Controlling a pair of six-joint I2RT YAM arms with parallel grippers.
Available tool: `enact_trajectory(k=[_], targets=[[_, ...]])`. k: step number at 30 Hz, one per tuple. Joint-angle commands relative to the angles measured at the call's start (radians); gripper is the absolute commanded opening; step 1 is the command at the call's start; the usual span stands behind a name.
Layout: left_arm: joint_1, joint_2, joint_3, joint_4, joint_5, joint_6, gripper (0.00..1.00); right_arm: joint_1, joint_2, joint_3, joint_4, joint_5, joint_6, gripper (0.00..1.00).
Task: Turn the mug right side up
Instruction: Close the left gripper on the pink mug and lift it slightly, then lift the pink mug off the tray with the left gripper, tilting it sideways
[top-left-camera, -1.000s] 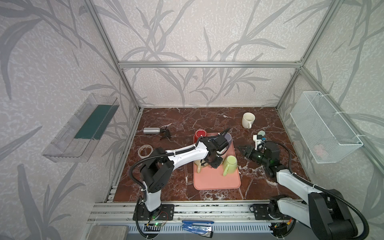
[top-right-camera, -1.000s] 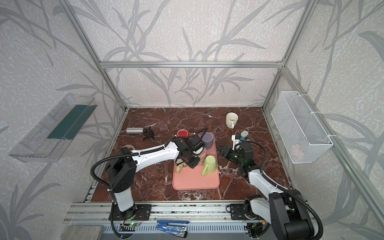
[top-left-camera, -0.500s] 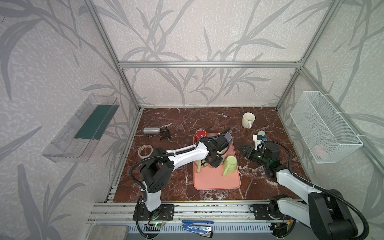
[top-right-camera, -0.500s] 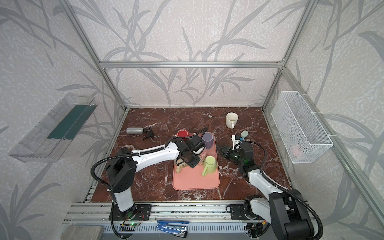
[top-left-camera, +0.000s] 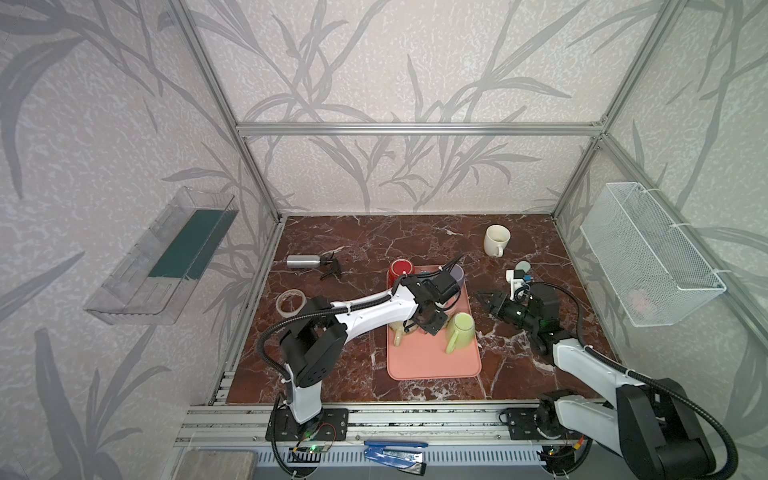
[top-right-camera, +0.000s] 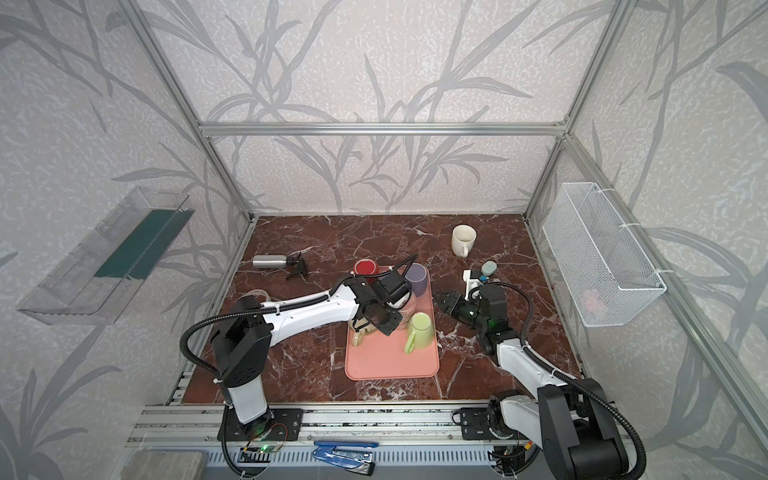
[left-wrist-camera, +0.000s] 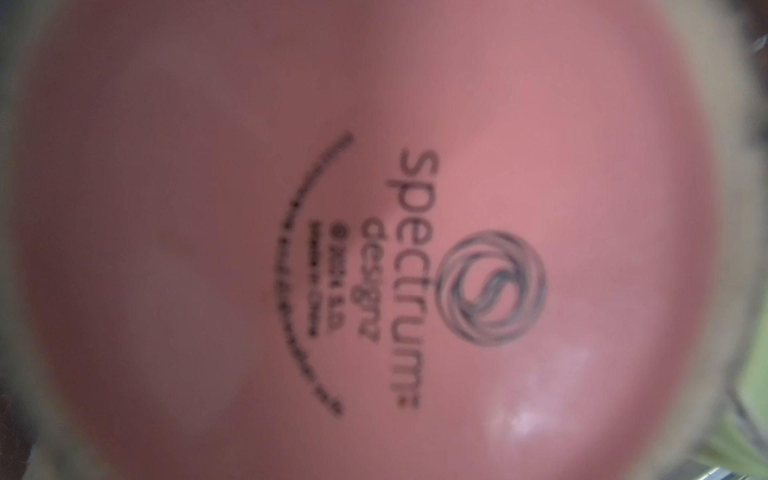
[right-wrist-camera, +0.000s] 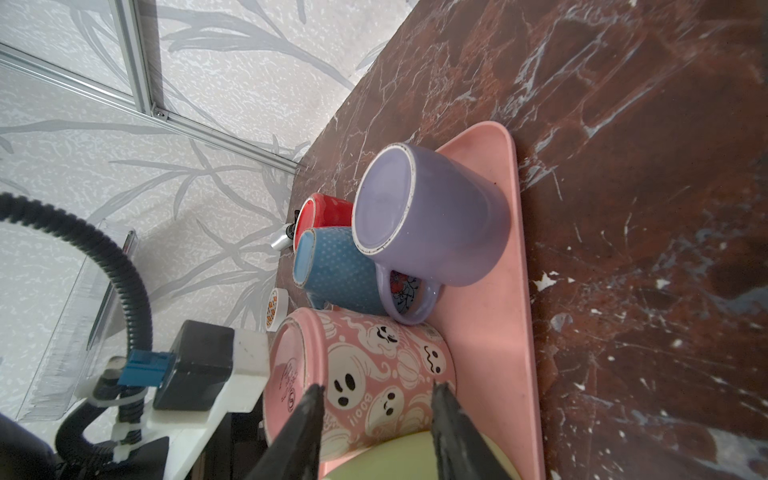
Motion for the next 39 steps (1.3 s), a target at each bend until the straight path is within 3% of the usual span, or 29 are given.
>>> enact_trajectory(k=[1,28,39], targets=[[-0.009,-0.056,-0.003,0.028,-0.017,0.003,0.04,-0.003,-0.012,-0.016,0.030,-0.016,0.001,0.43],[-0.009,-0.345,-0.170,0.175,-0.059,-0.013,0.00,-0.003,-0.004,-0.013,0.040,-0.029,0.007,0.43],[-0.007,-0.566,-0.314,0.292,-0.073,-0.024,0.00,-0.003,-0.043,-0.004,0.004,-0.040,-0.008,0.43]])
